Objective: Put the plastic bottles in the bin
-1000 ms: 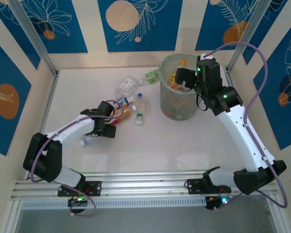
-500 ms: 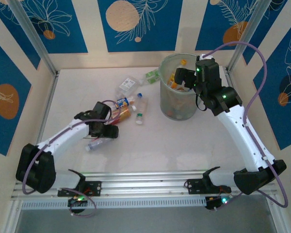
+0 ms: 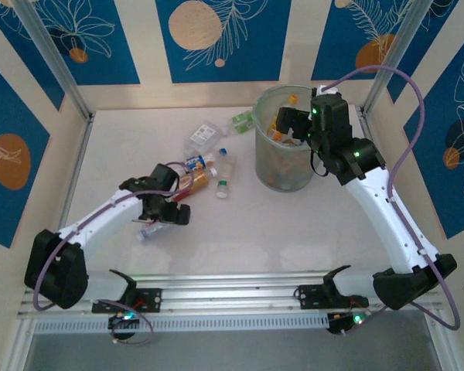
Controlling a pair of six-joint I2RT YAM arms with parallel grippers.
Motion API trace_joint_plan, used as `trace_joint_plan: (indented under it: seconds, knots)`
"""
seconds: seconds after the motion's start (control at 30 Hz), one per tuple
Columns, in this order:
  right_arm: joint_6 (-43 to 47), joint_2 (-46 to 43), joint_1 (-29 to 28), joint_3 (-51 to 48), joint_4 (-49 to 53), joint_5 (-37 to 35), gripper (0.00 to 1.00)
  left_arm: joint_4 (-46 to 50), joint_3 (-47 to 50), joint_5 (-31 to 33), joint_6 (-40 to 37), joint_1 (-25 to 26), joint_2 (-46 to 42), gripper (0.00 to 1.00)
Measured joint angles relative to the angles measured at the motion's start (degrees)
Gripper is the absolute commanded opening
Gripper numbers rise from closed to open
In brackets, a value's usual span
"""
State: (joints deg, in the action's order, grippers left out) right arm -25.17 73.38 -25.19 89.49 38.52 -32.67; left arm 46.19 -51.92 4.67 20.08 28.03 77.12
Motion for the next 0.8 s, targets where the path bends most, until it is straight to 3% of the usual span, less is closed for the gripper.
trace_joint_plan:
  seconds: [0.27, 0.47, 0.8]
  knots:
    - [0.42, 0.74, -0.37, 0.07, -0.09, -0.07, 0.99, -0.55, 0.61, 7.87, 0.61, 0.79, 6.05, 0.99]
    - [0.66, 0.98, -0.74, 0.07, -0.09, -0.39, 0.99, -2.47, 0.61, 9.40, 0.59, 0.81, 8.50, 0.99]
    - [1.07, 0.98, -0.74, 0.07, -0.37, -0.59, 0.99, -6.84, 1.09, 8.87, 0.52, 3.91, 11.13, 0.84]
